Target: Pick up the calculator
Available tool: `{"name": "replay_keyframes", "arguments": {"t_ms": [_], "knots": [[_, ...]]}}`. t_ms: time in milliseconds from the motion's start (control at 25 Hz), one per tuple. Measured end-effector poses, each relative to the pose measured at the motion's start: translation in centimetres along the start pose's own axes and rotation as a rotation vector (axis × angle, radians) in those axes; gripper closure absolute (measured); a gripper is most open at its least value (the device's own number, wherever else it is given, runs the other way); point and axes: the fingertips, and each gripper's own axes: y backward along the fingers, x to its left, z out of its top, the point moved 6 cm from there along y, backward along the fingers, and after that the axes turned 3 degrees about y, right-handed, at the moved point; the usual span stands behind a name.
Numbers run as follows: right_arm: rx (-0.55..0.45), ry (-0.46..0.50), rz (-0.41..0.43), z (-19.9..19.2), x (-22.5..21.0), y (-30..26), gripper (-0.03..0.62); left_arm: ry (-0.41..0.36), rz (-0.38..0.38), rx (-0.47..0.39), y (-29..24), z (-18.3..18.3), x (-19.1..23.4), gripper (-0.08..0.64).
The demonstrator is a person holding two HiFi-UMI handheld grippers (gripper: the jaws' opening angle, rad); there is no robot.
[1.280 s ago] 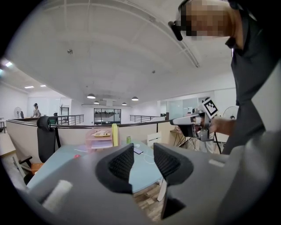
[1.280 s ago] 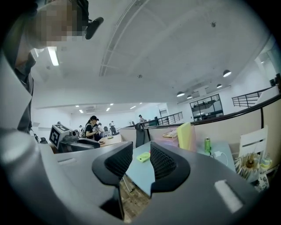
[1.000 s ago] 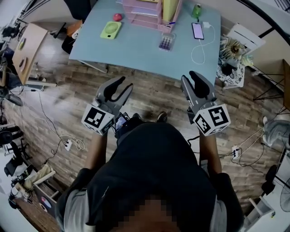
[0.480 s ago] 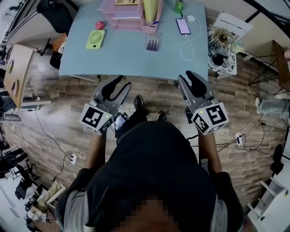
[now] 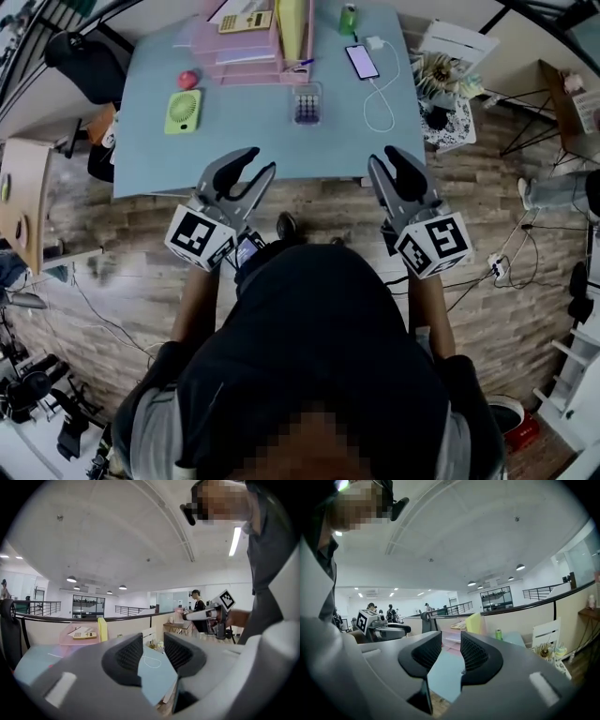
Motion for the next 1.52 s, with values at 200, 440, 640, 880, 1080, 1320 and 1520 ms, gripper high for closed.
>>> {"name": "replay_keyframes", "arguments": {"t_ms": [200,440,640,880,1080,1320,1520], "knots": [[-0.005,0.0,-0.058,0.1,0.8,-1.8,0.486,-0.006,-0.061,-0.005,-0.6,0.3,2.9,0.367],[-0.006,0.005,-0.117,0.5,2.2,-3.7,0.486,-0.015,-0.113,-0.012,-0.5,0.1,6.0,0.367],[-0.004,0.01,-0.149,0.4,3.4,-5.1,0.486,-0.004,-0.14,-0.022,0.1,-0.5,8.3,0.367],[0.011,0.04,-0.167,1.1,4.7,-6.1,0.486,0.017,-0.151,-0.046,1.1,-1.1,9.9,0.367],[0.02,0.042,-0.153,1.3,4.5,-7.5,0.486,0.033,-0.124,-0.043,1.5,-1.3,11.1,0.367],[0.02,0.033,-0.114,1.2,3.7,-9.6,0.486,0.039,-0.082,-0.033,2.1,-1.7,12.2,0.367],[0.023,0.024,-0.049,1.2,2.5,-12.1,0.486,0.08,-0.012,0.005,2.1,-1.0,12.9,0.367]]}}
